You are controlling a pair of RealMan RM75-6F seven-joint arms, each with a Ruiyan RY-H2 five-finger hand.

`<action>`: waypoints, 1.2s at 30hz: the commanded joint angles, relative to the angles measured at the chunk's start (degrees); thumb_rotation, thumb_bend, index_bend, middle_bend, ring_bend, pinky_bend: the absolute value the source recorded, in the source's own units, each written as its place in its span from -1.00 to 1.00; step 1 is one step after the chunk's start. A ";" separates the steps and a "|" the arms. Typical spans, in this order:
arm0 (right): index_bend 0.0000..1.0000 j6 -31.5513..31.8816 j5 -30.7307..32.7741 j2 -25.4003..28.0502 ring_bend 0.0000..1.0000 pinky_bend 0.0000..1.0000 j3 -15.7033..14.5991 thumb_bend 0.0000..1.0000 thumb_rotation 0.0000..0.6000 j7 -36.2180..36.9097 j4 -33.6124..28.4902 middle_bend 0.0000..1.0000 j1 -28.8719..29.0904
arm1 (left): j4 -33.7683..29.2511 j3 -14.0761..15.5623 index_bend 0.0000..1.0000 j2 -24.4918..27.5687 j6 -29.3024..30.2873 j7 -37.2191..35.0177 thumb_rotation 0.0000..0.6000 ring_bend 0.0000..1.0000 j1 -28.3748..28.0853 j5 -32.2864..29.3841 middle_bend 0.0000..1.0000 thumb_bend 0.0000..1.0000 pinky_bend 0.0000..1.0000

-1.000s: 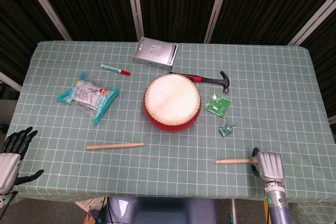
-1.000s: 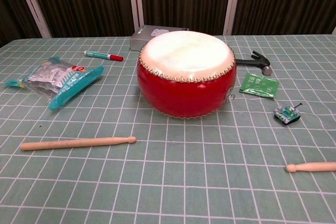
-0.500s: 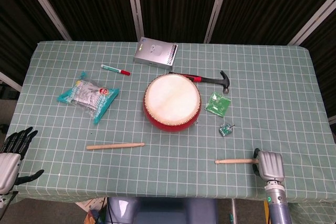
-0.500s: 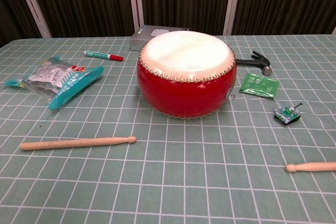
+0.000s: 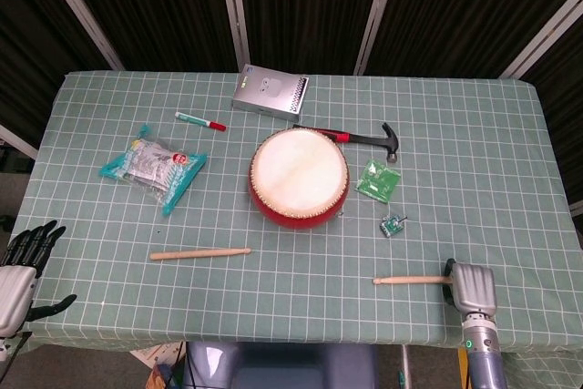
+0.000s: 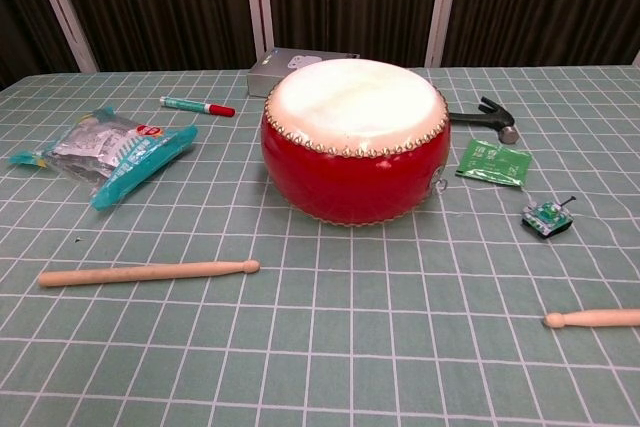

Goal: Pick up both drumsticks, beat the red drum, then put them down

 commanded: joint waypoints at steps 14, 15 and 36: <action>0.77 -0.25 1.93 2.30 1.00 1.00 0.84 -0.07 1.00 1.80 -4.65 1.00 0.37 | -0.21 0.00 -1.00 0.07 -0.09 0.16 1.00 -1.00 -0.01 -0.10 -1.00 -0.84 -0.97; 0.79 -0.19 2.19 3.27 1.00 1.00 1.39 -0.07 1.00 2.54 -6.56 1.00 0.40 | -0.21 0.00 -1.00 0.07 -0.10 0.17 1.00 -1.00 -0.01 -0.11 -1.00 -0.84 -0.97; 0.83 3.03 -2.21 26.87 1.00 1.00 6.45 0.00 1.00 21.74 -35.62 1.00 -3.86 | -0.83 0.41 -1.00 0.31 -0.76 0.97 1.00 -1.00 -0.10 -0.01 -1.00 -0.84 -0.97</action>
